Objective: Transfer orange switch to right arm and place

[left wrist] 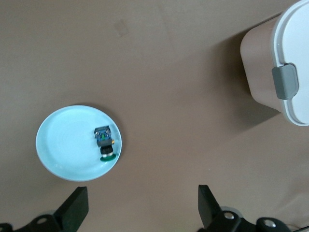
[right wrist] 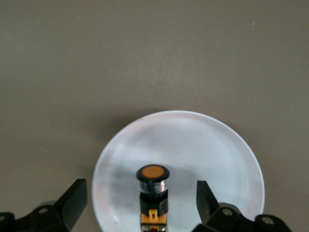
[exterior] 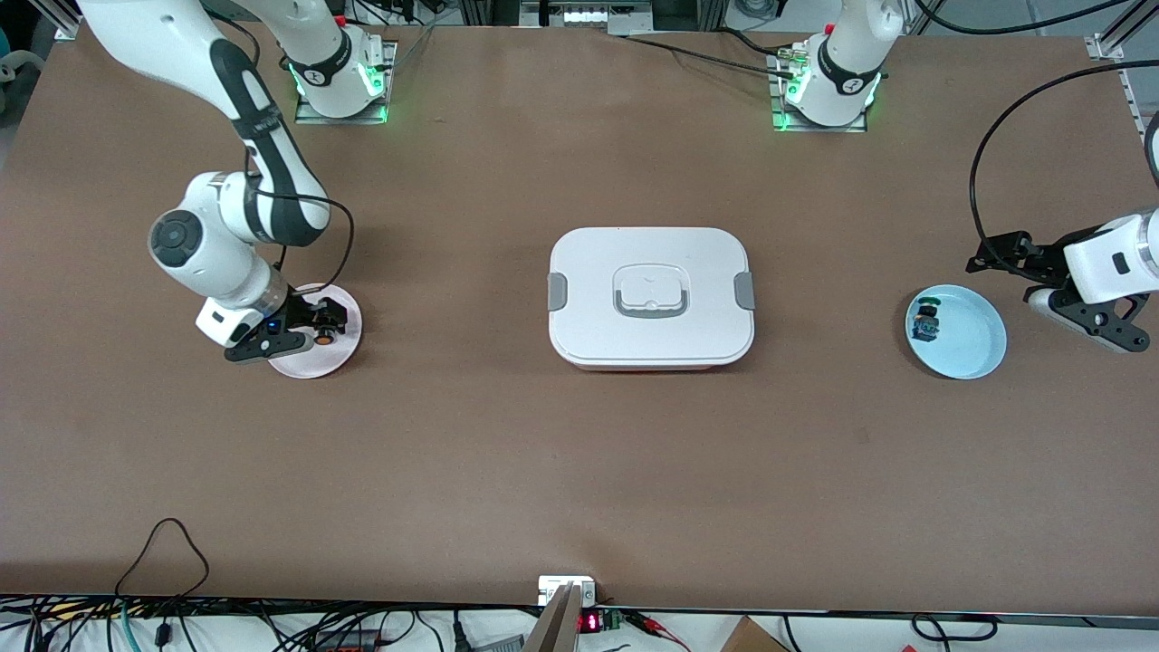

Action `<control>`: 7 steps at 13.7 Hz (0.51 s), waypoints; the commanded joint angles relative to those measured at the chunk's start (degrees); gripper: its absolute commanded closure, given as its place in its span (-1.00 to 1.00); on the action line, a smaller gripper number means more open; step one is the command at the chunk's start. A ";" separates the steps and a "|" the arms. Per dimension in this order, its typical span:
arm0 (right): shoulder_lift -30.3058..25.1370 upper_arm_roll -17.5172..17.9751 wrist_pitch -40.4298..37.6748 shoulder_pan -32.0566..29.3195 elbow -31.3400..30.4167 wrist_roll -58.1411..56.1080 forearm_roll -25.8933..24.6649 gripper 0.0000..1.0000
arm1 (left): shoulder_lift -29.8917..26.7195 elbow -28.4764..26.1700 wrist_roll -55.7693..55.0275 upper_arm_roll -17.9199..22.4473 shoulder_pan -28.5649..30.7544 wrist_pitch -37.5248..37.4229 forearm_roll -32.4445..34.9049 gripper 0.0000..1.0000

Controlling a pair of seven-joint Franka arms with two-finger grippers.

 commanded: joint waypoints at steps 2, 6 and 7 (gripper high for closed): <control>-10.49 -0.55 -19.40 -0.02 7.72 1.27 -0.18 -1.00 | -0.02 4.61 -13.76 -0.82 -5.19 -7.03 5.21 -1.00; -20.87 -1.25 -37.42 -0.11 15.00 1.62 -2.46 -1.00 | -2.22 4.09 -19.68 -1.00 -8.02 -7.22 6.19 -1.00; -22.10 -1.16 -41.73 -0.11 17.99 2.75 -4.30 -1.00 | -3.35 3.82 -21.95 -1.52 -8.02 -7.22 6.28 -1.00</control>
